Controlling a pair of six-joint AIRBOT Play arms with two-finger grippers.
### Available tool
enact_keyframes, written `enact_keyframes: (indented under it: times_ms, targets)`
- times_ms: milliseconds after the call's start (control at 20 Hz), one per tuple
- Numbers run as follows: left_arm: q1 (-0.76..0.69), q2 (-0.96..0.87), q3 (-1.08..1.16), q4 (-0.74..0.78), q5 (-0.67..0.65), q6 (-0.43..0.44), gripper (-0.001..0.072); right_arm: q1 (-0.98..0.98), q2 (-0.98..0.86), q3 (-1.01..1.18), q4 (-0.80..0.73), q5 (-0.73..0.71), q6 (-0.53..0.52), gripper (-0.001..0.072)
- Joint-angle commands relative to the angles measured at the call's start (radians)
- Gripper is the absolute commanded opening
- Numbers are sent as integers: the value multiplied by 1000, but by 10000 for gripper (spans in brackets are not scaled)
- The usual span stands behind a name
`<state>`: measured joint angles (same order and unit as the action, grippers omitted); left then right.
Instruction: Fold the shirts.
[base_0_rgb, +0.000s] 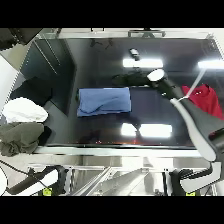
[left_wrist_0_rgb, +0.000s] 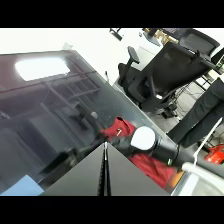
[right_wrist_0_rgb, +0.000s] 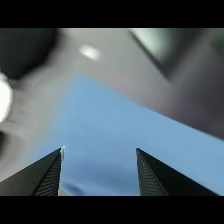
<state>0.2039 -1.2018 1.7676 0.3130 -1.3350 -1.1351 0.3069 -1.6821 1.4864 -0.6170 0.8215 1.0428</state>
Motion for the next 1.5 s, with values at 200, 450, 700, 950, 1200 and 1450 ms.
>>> enact_keyframes:
  times_ms: [200,450,700,950,1200,1450]
  targets:
    - [0,2,-1,1,1,2,25,-206,-172,-5,-206,319,249,645]
    - [0,2,-1,1,-1,3,25,-127,-284,13,-58,319,221,640]
    - [0,2,-1,2,-12,20,24,-54,-352,77,35,301,210,384]
    - [0,2,-1,2,-28,19,24,-64,-300,195,115,323,182,16]
    - [-1,-13,-2,0,-31,19,24,-218,-160,411,48,291,421,15]
    - [-1,-43,-1,-1,-50,9,23,-518,29,489,-182,311,783,14]
